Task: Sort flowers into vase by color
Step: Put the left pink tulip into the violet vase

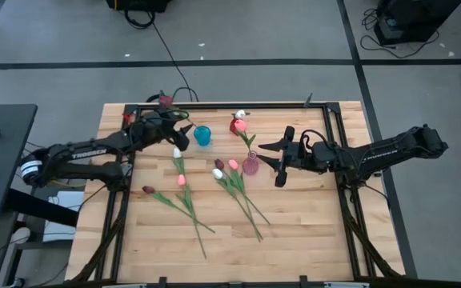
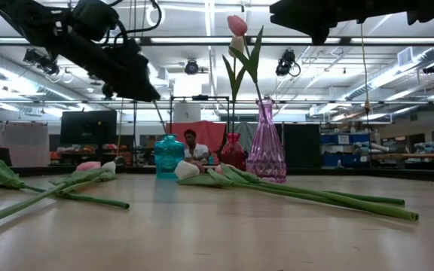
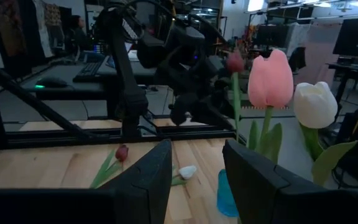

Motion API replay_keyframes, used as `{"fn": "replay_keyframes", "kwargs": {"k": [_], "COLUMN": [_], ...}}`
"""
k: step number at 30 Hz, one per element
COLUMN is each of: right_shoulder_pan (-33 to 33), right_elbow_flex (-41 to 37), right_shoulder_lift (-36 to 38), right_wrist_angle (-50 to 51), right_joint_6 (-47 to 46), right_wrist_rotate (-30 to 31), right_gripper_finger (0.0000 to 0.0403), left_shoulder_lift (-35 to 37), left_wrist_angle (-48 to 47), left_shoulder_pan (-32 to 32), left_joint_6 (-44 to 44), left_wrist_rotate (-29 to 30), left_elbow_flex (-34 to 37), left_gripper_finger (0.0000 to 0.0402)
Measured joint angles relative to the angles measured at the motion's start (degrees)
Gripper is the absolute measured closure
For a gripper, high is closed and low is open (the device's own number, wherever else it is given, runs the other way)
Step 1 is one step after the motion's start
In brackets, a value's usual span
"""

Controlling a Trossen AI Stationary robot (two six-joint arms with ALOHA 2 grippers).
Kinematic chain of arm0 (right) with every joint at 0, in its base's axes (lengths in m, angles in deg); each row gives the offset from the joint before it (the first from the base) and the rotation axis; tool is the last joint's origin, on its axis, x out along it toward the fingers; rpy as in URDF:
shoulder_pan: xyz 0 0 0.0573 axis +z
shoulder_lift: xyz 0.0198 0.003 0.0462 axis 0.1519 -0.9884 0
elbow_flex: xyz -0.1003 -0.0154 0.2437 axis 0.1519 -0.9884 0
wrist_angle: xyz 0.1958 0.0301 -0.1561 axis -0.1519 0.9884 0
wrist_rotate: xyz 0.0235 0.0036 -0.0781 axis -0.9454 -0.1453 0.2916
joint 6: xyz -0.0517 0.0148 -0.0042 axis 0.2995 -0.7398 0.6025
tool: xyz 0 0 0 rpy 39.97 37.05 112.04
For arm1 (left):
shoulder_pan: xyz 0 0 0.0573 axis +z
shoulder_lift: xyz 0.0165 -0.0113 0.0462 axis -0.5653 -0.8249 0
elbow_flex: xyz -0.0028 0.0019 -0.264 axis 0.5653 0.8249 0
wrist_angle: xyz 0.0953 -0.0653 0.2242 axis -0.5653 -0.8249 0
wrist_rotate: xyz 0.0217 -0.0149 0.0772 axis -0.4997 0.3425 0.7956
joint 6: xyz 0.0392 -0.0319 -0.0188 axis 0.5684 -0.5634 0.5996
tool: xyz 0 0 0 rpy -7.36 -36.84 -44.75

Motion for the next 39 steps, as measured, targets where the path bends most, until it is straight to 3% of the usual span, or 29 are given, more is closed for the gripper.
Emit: {"fn": "replay_keyframes", "kwargs": {"k": [11, 18, 29, 34, 39], "right_shoulder_pan": [0.0, 0.0, 0.0, 0.0, 0.21], "right_elbow_flex": [0.0, 0.0, 0.0, 0.0, 0.0], "right_shoulder_lift": [0.0, -0.92, -7.39, -6.92, -7.1], "right_wrist_angle": [0.04, -0.41, -5.86, -10.78, -10.53], "right_joint_6": [1.52, 1.4, 0.38, 3.69, 3.71], "right_wrist_rotate": [0.0, -0.04, -0.04, -0.77, -5.2], "right_gripper_finger": [0.0246, 0.0246, 0.0246, 0.0246, 0.0246], "left_shoulder_lift": [8.23, 11.89, 8.2, 4.51, 0.1], "left_wrist_angle": [-12.88, -19.6, -22.03, -24.4, -28.05], "left_shoulder_pan": [-8.48, -21.89, -50.02, -56.81, -61.76], "left_joint_6": [-5.95, -16.05, -36.78, -49.77, -64.21], "left_wrist_rotate": [5.28, 11.9, 32.33, 34.25, 33.11], "left_elbow_flex": [0.0, 0.0, 0.0, 0.0, 0.0], "left_gripper_finger": [0.0167, 0.0174, 0.0184, 0.0184, 0.0185]}}
